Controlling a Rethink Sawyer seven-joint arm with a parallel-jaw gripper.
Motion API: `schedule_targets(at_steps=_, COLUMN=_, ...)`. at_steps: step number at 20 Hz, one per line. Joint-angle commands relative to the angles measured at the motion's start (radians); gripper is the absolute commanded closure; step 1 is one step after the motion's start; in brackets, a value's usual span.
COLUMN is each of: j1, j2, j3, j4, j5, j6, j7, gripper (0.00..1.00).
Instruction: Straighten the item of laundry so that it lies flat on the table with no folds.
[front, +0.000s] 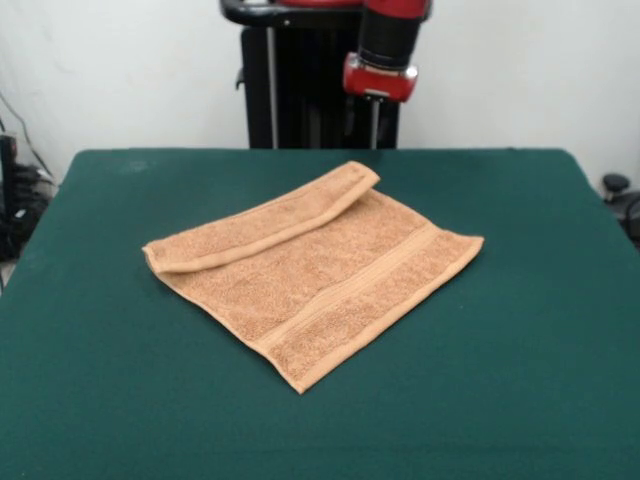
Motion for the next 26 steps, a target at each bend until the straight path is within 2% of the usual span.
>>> schedule_targets(at_steps=1, j1=0.032, j2=0.013, j3=-0.027, j4=-0.019, j5=-0.169, j6=-0.129, j7=0.03, gripper=0.0)
schedule_targets(at_steps=7, j1=0.064, j2=0.028, j3=-0.028, j4=-0.046, j5=-0.182, j6=-0.123, j7=0.072, gripper=0.0)
schedule_targets(at_steps=16, j1=0.074, j2=-0.005, j3=-0.015, j4=-0.058, j5=-0.191, j6=-0.065, j7=0.102, gripper=0.0)
schedule_targets(at_steps=26, j1=0.079, j2=0.01, j3=-0.02, j4=-0.053, j5=-0.184, j6=-0.078, j7=0.111, gripper=0.0)
